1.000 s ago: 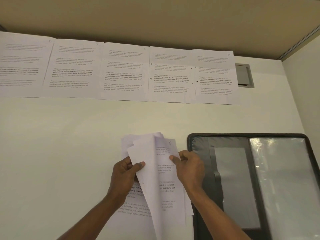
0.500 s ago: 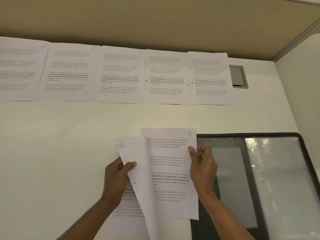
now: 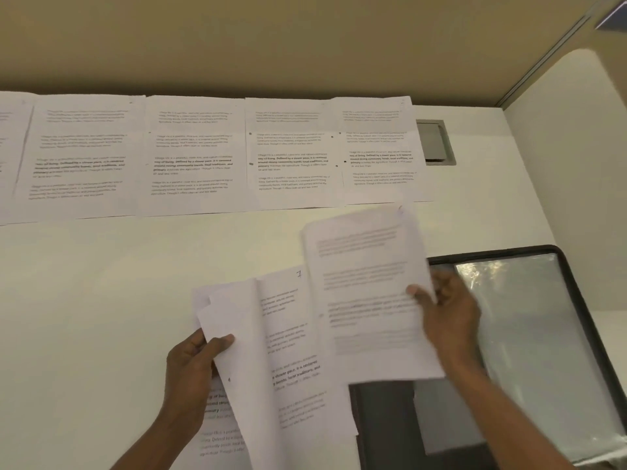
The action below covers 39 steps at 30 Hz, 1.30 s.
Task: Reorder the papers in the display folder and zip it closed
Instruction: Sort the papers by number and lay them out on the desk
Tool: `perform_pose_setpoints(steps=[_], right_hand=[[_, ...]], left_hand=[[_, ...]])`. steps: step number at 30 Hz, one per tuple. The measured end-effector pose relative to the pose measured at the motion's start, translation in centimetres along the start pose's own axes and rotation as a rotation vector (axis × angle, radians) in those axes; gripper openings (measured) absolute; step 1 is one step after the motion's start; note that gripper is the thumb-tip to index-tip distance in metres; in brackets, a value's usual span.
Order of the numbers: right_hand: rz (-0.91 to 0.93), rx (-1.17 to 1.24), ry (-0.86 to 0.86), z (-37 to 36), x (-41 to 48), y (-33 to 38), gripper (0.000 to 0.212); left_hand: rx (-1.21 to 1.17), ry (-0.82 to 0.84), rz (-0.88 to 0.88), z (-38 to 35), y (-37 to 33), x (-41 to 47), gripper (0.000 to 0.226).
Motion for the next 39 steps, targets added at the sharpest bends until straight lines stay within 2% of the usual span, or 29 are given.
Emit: perform_pose_setpoints(steps=[5, 15, 19, 26, 39], right_hand=[[0.084, -0.077, -0.193, 5.8, 13.3, 1.0, 0.037], [-0.008, -0.032, -0.194, 9.5, 32.7, -0.3, 0.051], [-0.024, -0.078, -0.221, 9.7, 36.2, -0.3, 0.047], [-0.071, -0.103, -0.271, 9.9, 40.2, -1.3, 0.044], [-0.062, -0.125, -0.242, 6.9, 42.8, -0.6, 0.04]], left_hand=[[-0.004, -0.039, 0.03, -0.1, 0.0, 0.6, 0.024], [0.015, -0.071, 0.051, -0.2, 0.2, 1.6, 0.023], [0.043, -0.063, 0.053, -0.8, -0.2, 1.1, 0.034], [0.045, -0.144, 0.1, -1.5, -0.8, 0.9, 0.03], [0.236, -0.175, 0.222, 0.8, -0.3, 3.3, 0.036]])
Point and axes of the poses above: each hand's wrist, its own x-axis towards the middle knuckle, its own z-axis out of the back of the hand, y = z × x, the point moved 3 cm from there along x, towards the middle knuckle, and after that the axes turned 8 degrees about -x, right-handed, at the moved point
